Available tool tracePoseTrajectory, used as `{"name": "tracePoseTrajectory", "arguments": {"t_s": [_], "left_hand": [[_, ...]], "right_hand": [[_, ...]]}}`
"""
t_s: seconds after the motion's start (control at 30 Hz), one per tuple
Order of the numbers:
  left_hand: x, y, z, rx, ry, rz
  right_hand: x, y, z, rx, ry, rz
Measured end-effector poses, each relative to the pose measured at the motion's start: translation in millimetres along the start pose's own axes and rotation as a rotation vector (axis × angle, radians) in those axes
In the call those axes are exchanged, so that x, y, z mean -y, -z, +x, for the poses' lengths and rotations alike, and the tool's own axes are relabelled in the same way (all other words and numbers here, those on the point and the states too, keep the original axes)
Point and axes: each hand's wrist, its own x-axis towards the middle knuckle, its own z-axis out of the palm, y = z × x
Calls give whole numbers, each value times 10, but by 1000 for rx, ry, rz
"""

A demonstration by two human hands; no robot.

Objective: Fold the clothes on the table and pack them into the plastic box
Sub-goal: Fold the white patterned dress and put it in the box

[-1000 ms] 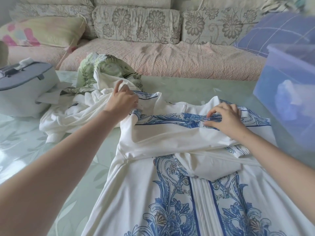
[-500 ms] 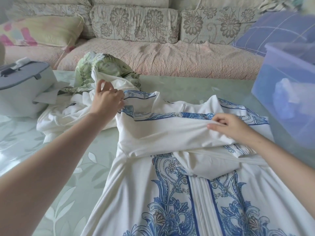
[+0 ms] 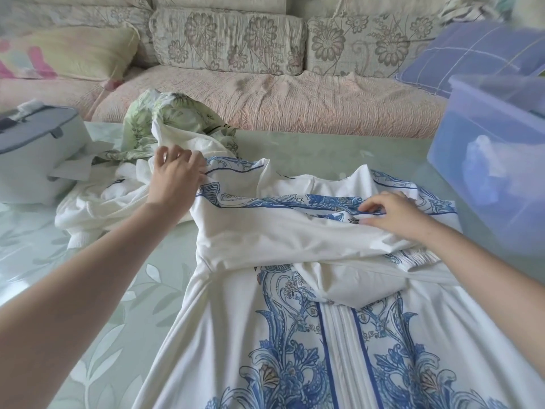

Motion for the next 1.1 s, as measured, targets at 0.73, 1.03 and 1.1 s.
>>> {"name": "tracePoseTrajectory", "arguments": {"t_s": [0.73, 1.03, 1.1], "left_hand": [[-115, -10, -30, 14, -2, -282], [-276, -132, 60, -41, -15, -142], [-333, -99, 56, -28, 24, -129]], "right_hand": [[180, -145, 15, -313, -69, 309], [201, -221, 130, -415, -130, -239], [198, -253, 155, -382, -133, -305]]}}
